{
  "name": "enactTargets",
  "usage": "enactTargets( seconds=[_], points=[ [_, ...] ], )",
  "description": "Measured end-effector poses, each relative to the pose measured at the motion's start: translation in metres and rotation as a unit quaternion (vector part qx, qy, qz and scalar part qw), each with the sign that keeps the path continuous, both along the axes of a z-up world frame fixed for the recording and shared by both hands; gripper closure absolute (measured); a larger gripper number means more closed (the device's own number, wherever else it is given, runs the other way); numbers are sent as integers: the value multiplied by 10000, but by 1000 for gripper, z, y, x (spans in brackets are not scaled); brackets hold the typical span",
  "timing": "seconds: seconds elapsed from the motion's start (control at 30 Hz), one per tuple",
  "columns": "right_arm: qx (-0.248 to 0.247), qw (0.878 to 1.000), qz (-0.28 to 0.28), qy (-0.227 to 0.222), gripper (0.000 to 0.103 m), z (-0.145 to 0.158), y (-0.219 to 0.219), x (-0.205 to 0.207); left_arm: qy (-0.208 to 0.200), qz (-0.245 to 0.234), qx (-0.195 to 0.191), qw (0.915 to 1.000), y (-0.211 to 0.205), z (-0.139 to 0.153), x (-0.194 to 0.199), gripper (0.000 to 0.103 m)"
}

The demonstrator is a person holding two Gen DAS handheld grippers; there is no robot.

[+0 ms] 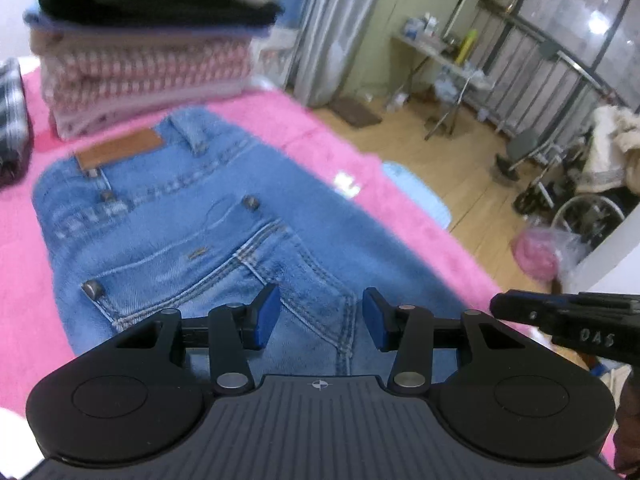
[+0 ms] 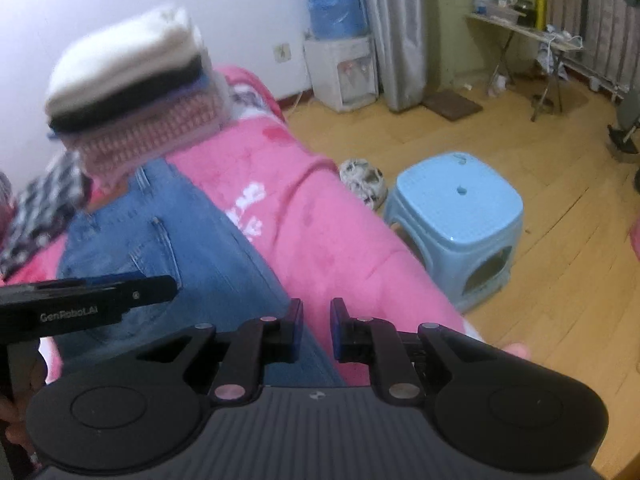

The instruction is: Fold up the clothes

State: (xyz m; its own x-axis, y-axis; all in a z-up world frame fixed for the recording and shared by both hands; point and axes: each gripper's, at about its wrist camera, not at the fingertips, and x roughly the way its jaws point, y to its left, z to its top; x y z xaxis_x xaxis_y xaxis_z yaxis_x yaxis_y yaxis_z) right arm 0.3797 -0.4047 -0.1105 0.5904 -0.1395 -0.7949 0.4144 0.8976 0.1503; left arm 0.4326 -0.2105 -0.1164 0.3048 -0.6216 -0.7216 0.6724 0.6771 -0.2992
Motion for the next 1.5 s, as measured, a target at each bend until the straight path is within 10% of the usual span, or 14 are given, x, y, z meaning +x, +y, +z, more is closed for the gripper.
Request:
enactTargets(
  seconds=[0.2,0.37,0.57,0.93,1.5],
  points=[
    [1098,9897,-916,-39,88,-14,-28,-16,-199,-311,266,9990,0,14,-14,55],
    [2076,9608,-1729,-620,86,18,-66,-110,-95,-511,234,9984,14,24,-32,54],
    [3032,8923,-3310,-486,70,39,-99,-300,-278,-1027,147,9942,13,35,-76,52],
    [3067,7708,-5565,-460,59,38,-25,-595,-744,-2203,736,9698,-30,27,-168,52],
    [3335,7418,-5617,-1514,55,-36,-37,-698,-741,-1757,1652,9677,-56,7,-203,50]
  ],
)
